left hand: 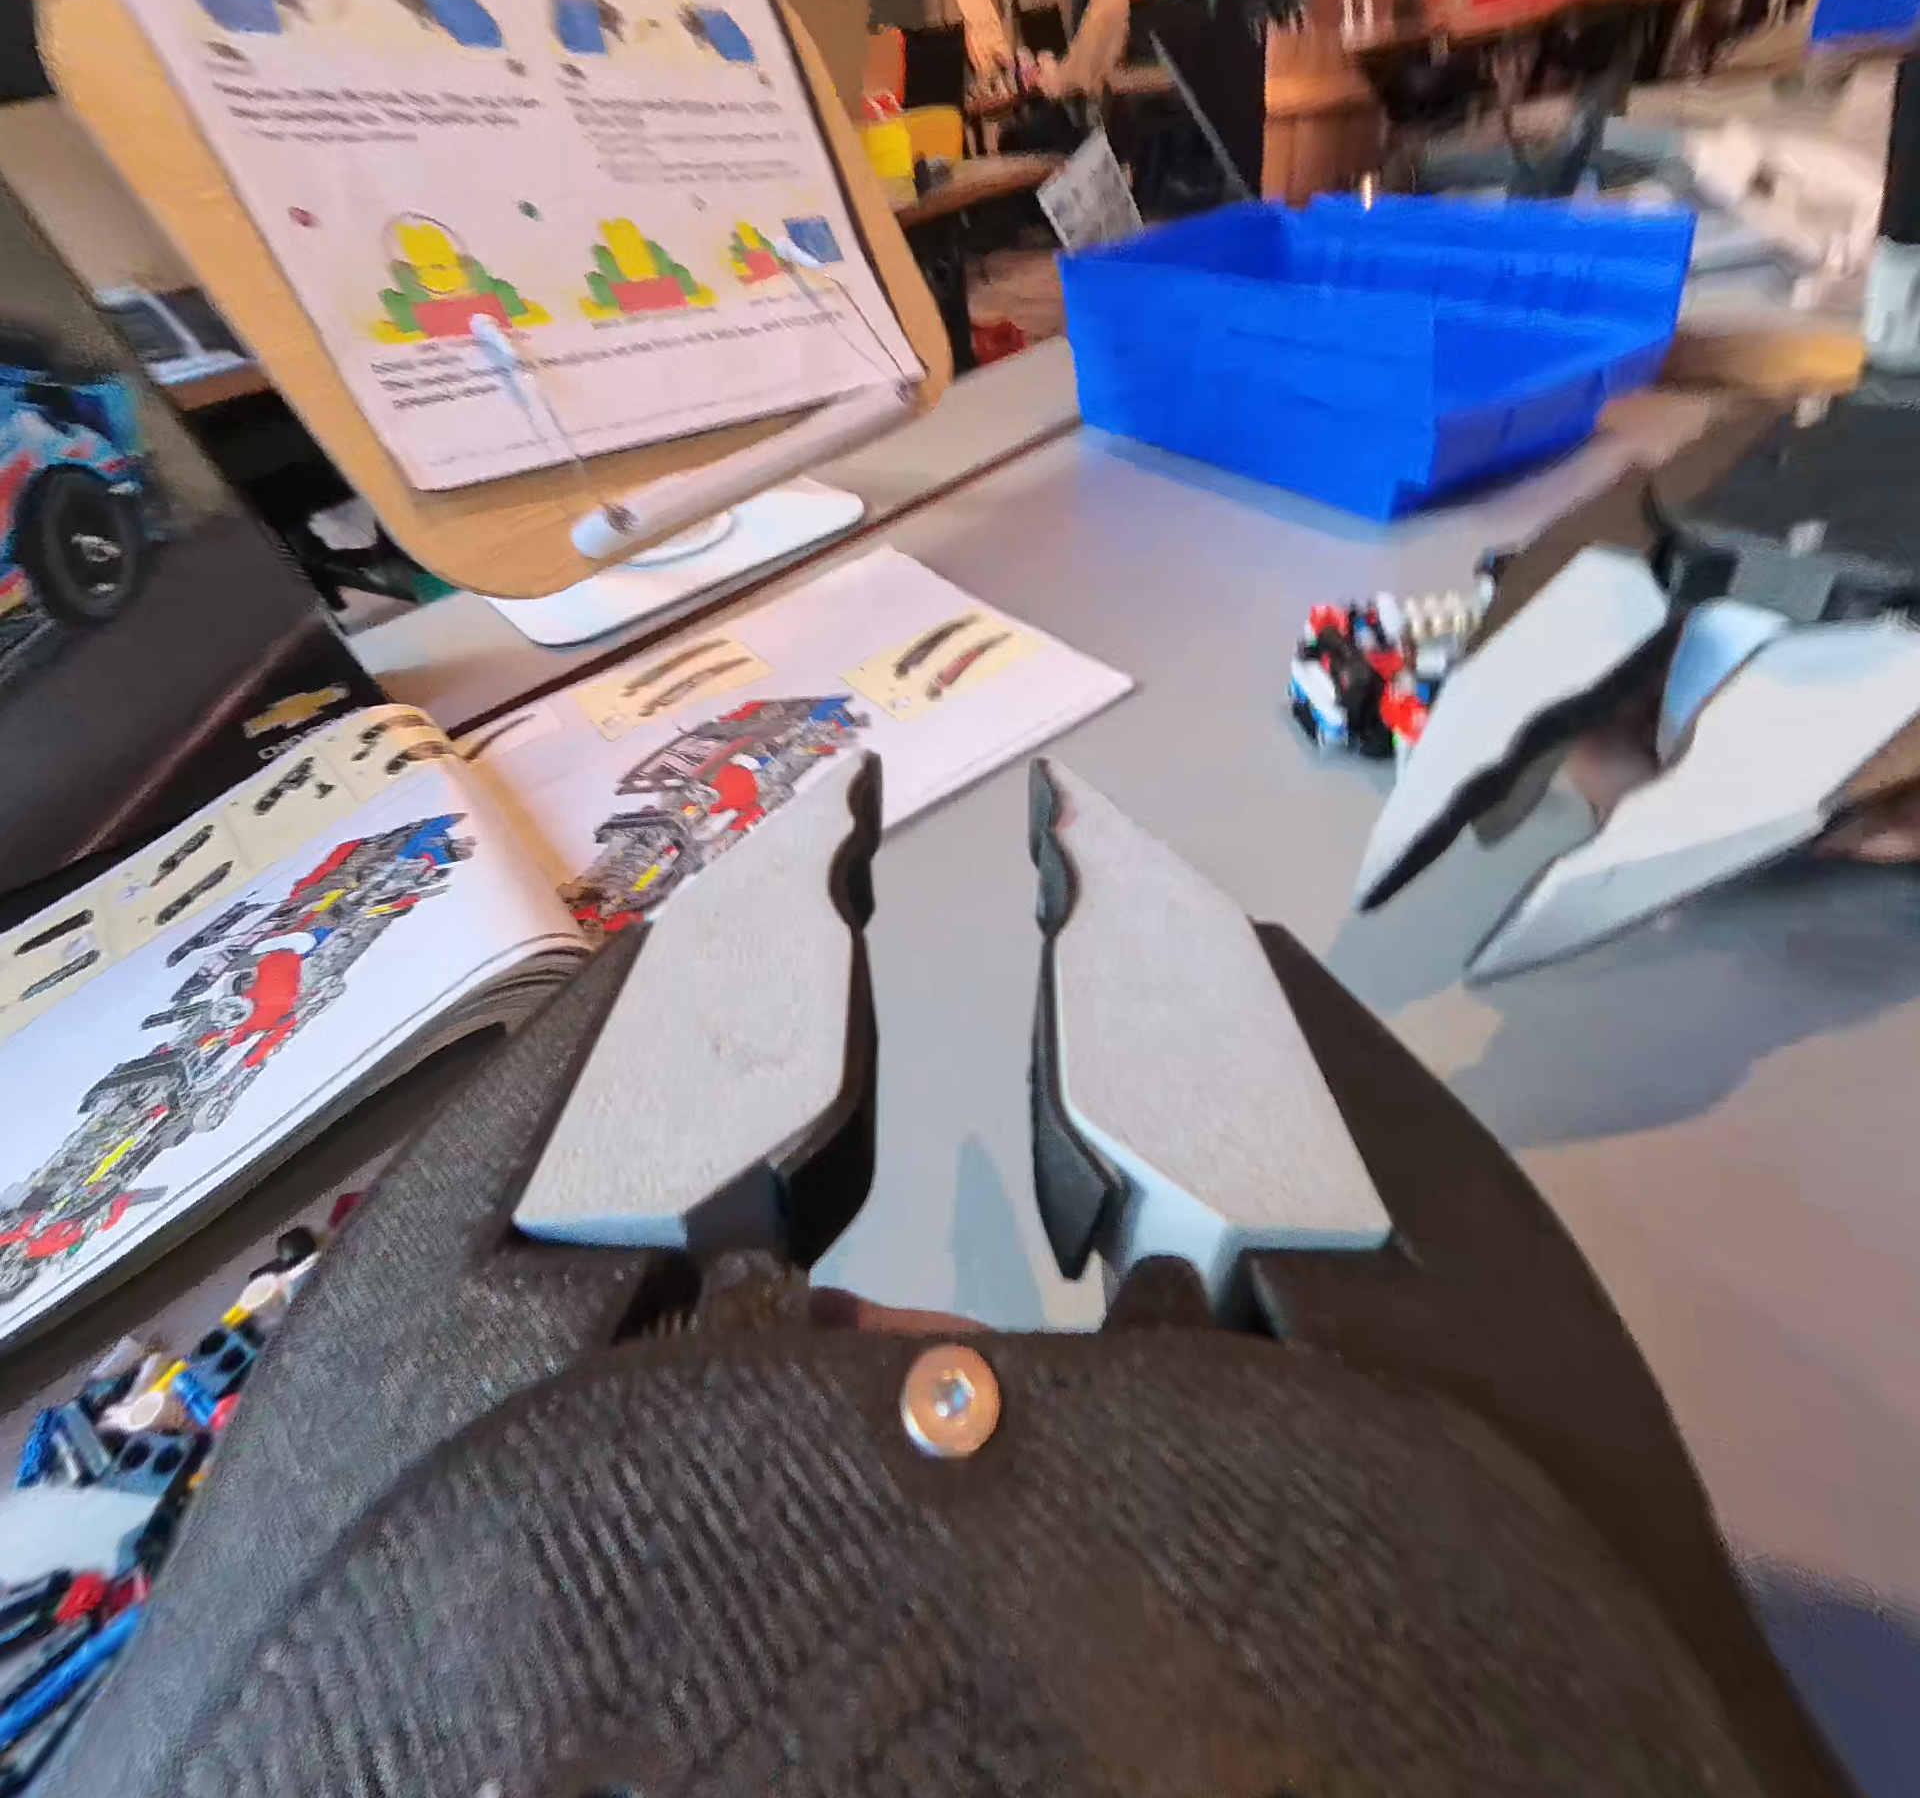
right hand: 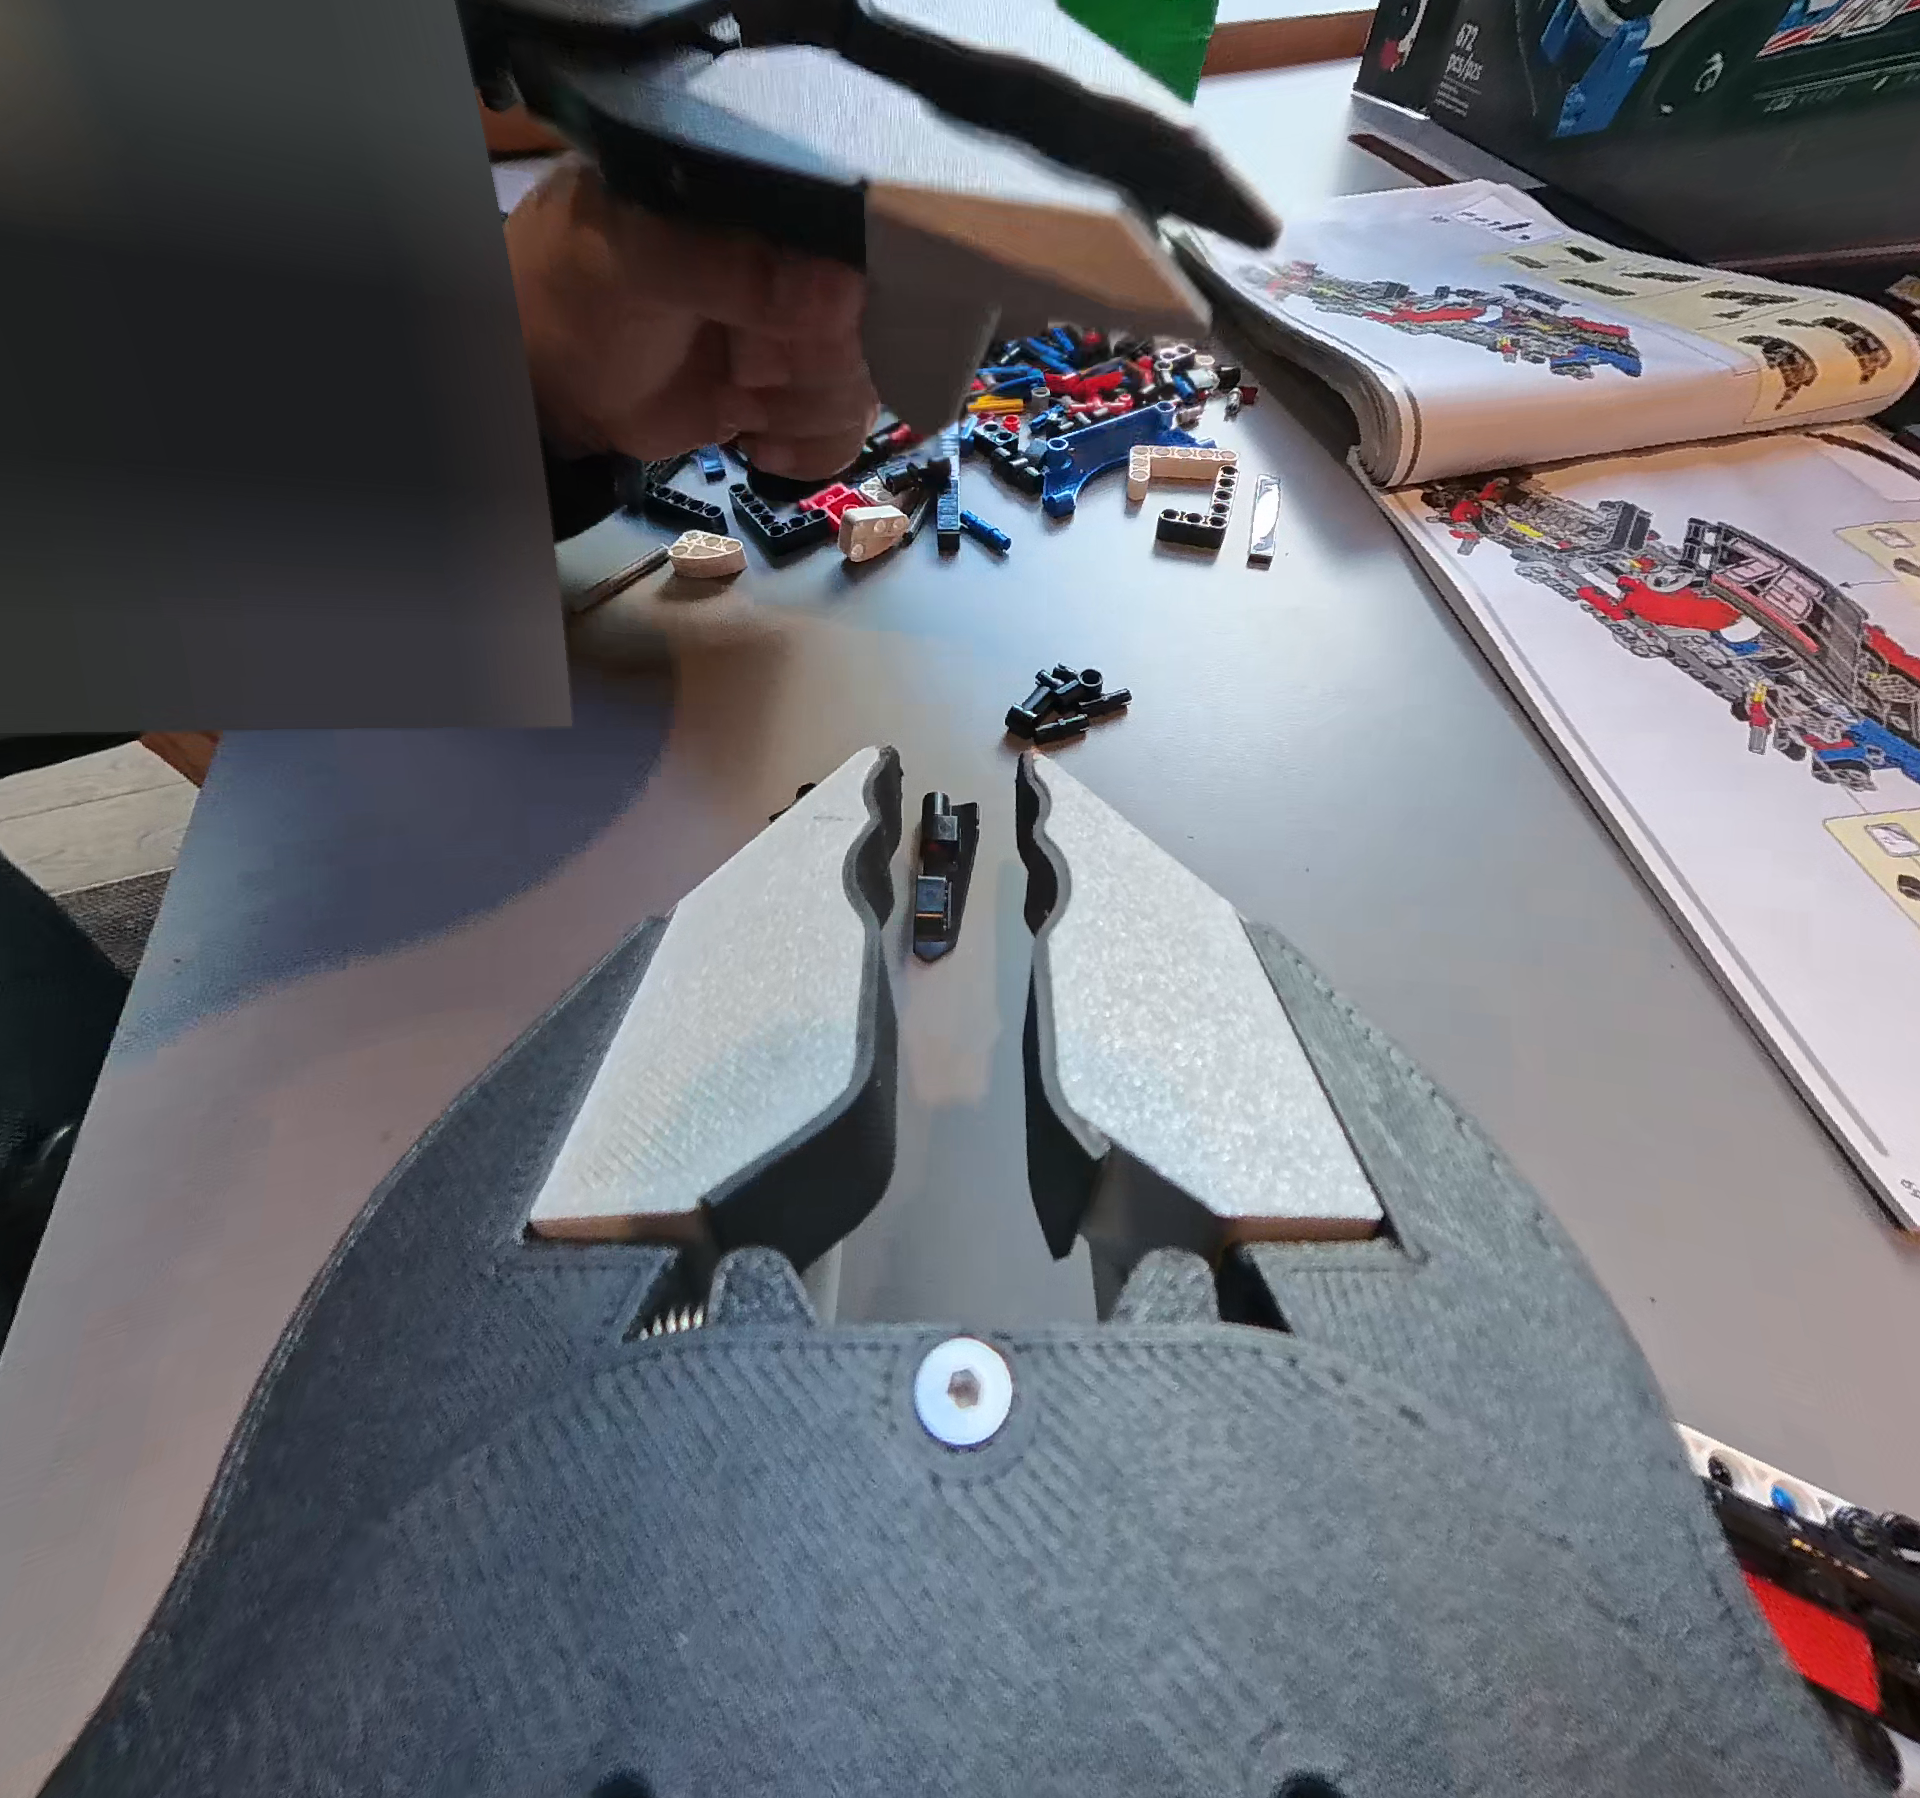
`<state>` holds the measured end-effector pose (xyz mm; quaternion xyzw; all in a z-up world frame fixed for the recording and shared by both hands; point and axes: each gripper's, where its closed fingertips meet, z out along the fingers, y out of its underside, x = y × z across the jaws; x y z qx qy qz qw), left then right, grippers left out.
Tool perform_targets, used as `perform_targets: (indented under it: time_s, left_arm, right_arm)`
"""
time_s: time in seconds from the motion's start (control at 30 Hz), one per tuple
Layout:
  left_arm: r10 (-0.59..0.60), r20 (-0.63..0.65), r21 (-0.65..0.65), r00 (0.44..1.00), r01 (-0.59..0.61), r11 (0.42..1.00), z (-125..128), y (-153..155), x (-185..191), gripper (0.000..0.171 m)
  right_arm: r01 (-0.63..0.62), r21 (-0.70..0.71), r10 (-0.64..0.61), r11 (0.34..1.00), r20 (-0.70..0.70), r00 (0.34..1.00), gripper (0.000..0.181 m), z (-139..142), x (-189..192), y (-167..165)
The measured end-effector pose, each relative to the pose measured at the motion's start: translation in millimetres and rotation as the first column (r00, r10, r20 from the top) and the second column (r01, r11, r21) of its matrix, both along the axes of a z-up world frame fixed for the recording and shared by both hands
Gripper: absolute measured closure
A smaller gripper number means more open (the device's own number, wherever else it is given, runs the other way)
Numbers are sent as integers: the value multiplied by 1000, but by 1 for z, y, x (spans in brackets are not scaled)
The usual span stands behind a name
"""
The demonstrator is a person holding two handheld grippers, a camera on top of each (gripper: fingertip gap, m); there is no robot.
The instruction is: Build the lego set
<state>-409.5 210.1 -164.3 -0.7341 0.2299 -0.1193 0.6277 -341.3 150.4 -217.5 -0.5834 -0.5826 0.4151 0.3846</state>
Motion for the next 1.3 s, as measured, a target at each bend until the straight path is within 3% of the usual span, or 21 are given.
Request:
perform_targets:
  time_s: [0.1, 0.2, 0.6, 0.97, 1.3]
  left_arm:
    - [39, 128, 62, 991, -47, 997, 21, 1, -16, 145]
    - [84, 107, 92, 991, -94, 991, 23, 3, -22, 143]
    - [26, 220, 34, 975, -34, 999, 24, 1, -15, 146]
    - [-16, 130, 55, 991, 9, 998, 20, -5, 2, 149]
    - [-15, 129, 58, 992, 7, 998, 21, -5, 2, 150]
  right_arm:
    - [-4, -3, 4, 1000, -6, 1000, 163, 1, 0, 0]
    - [-5, -5, 5, 1000, -11, 1000, 164, 2, 0, 0]
    - [-19, -17, 19, 1000, 12, 1000, 170, -2, 1, -1]
    - [-25, -26, 25, 999, 18, 1000, 173, -3, 1, -2]
    - [-27, -37, 28, 999, 26, 999, 176, -4, 0, -1]
